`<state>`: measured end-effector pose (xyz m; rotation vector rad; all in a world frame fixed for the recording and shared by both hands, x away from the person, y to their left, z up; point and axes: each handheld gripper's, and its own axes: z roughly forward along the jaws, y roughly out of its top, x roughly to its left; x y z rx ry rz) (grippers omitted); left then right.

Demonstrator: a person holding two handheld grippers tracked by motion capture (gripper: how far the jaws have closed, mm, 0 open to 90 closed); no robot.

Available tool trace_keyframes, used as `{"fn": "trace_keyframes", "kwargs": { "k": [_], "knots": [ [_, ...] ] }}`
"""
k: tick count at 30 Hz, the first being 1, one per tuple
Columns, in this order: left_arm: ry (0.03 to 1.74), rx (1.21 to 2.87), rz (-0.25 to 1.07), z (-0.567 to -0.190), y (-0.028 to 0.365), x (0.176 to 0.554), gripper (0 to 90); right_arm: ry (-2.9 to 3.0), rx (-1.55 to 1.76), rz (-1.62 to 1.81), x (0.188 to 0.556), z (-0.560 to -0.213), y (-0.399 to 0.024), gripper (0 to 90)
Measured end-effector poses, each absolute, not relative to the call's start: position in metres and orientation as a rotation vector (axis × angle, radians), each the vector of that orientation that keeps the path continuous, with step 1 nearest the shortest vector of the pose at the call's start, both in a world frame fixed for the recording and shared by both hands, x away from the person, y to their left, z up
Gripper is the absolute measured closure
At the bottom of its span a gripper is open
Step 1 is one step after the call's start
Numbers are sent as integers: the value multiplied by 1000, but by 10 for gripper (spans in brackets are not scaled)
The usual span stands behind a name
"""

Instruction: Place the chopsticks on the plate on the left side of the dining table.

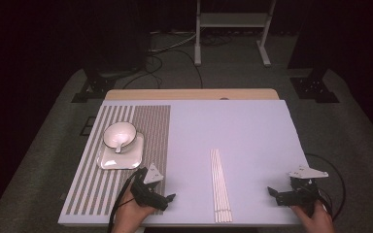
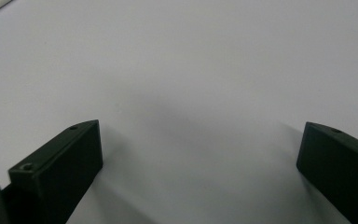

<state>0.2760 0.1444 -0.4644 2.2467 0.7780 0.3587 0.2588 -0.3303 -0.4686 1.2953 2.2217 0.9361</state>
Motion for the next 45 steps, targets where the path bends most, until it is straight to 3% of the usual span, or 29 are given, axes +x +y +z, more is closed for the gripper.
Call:
{"fn": "trace_keyframes", "kwargs": {
  "k": [45],
  "knots": [
    [771,2193,338,-450,127,281,0,2224,1296,935,259,-468,-330,0]
  ]
}}
